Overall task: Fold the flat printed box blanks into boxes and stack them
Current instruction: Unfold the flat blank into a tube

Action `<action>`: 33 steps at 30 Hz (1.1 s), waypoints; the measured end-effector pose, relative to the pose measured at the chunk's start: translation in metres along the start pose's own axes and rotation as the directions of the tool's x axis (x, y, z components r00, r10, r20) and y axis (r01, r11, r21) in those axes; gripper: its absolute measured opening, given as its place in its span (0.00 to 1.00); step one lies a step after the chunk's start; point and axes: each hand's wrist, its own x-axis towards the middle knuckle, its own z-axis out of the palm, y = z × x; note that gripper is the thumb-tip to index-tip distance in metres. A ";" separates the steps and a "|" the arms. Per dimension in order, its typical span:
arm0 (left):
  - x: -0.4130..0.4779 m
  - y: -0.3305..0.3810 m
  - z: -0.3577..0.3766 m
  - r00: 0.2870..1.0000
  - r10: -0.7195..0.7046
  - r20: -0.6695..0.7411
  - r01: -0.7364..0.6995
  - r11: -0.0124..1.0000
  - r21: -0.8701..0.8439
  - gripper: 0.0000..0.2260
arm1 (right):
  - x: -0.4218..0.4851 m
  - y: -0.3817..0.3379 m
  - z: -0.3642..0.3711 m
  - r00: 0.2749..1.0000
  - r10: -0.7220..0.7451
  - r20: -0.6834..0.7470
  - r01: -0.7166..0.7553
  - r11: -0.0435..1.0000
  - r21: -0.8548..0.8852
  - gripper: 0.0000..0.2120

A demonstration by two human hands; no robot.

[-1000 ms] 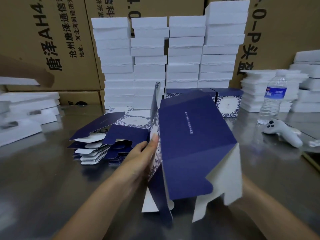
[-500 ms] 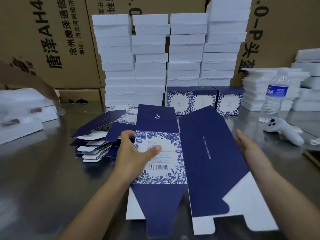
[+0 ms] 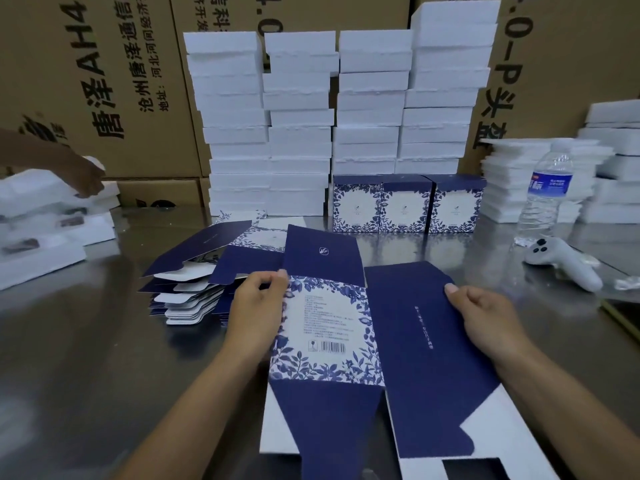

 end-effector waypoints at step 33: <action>0.008 -0.007 -0.003 0.983 0.139 -0.117 -0.117 0.977 0.178 0.20 | -0.002 0.003 0.009 0.996 -0.043 0.078 0.036 0.995 0.094 0.23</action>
